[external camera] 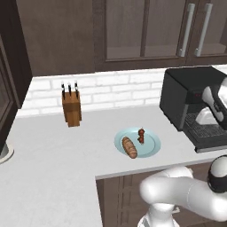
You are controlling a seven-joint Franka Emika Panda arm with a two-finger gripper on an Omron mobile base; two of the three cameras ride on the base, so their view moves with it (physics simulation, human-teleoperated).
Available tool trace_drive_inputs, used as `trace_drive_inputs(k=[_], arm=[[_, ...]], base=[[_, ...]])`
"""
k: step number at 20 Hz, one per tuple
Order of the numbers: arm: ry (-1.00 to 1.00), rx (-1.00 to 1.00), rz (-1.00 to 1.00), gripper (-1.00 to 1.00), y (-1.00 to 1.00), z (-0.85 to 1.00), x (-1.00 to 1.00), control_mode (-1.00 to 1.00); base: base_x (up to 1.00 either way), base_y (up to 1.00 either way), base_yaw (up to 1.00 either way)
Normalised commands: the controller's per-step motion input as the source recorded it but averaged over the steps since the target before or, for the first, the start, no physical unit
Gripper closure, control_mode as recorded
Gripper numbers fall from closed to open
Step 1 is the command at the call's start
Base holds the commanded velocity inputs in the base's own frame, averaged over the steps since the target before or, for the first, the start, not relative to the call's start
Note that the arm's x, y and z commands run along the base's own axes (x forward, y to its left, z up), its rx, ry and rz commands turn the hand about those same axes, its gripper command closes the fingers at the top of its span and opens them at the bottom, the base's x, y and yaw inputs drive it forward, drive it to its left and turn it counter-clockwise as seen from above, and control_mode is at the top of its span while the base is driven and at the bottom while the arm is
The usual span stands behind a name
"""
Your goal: Pick up the kebab skewer and baguette bread, and place them inside the toaster oven. Close the toaster oven door and start by setting the timer.
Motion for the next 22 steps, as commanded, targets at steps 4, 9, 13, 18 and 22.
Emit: trace_drive_inputs(k=[4, 9, 13, 18, 22], arm=[[0.15, 0.00, -0.15, -1.00, 1.00, -0.17, 0.00, -1.00], [0.13, 0.00, -0.04, -1.00, 1.00, -0.41, 0.00, -1.00], [0.02, 0.03, 0.00, -1.00, 1.00, -0.43, -0.21, -1.00], [0.00, 0.00, 0.11, -1.00, 1.00, -0.38, -0.37, -1.00], [-0.06, -0.03, 0.15, -1.00, 1.00, -0.13, -0.16, -1.00]], base=[[0.00, 0.00, 0.00], [0.00, 0.00, 0.00], [0.00, 0.00, 0.00], [0.00, 0.00, 0.00], [0.00, 0.00, 0.00]])
